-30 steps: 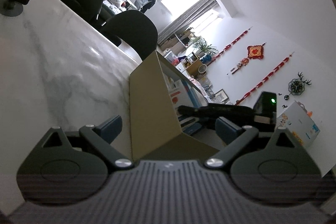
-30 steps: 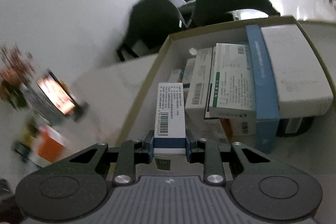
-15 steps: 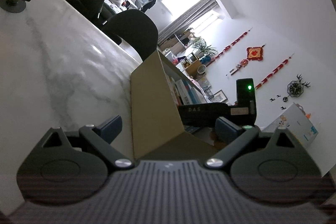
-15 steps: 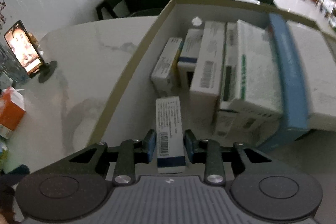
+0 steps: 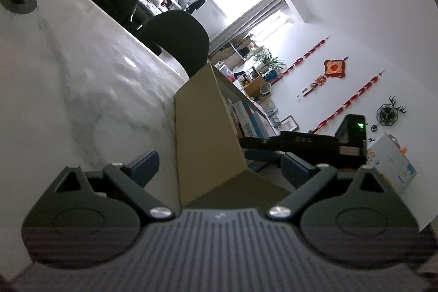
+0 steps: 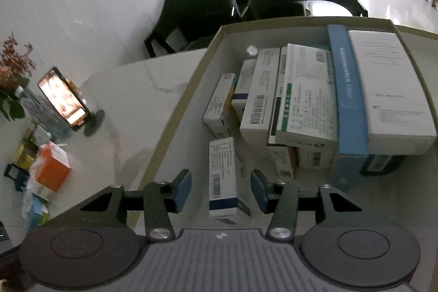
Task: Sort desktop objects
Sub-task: 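Open the right gripper to release the medicine box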
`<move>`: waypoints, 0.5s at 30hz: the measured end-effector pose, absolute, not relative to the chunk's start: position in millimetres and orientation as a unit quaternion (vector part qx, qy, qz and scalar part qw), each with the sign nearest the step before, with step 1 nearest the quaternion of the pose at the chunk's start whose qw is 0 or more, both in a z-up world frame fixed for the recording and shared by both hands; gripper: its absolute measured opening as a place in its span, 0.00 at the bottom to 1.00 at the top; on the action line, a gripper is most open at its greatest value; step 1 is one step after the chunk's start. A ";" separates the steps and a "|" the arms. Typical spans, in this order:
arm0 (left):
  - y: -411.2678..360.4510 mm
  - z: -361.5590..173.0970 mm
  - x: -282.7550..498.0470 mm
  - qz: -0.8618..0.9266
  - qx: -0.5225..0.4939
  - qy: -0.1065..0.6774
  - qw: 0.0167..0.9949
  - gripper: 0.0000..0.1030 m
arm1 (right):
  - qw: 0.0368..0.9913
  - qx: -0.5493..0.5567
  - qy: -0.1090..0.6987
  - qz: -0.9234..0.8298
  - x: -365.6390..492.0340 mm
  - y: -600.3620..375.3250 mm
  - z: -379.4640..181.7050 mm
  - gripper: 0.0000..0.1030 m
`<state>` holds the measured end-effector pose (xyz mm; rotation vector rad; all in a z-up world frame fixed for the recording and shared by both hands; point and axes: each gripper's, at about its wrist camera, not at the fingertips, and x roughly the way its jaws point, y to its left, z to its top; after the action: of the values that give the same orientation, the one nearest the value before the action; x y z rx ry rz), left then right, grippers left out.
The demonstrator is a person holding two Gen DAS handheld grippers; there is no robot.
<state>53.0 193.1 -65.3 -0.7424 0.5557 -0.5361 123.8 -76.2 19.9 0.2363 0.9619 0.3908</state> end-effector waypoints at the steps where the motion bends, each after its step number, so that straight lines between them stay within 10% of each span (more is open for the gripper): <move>1: 192.4 -65.5 53.2 -0.256 -0.352 0.265 0.860 0.94 | 0.863 0.114 0.456 0.188 122.7 -77.4 20.8 0.53; 15: 169.6 -47.4 60.7 -0.252 -0.294 0.284 0.877 0.97 | 0.870 0.122 0.433 0.201 103.1 -89.0 27.6 0.64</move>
<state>60.7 169.6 -47.4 -0.6125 0.5918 -0.5262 103.1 -89.0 27.6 0.2556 0.9061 0.4214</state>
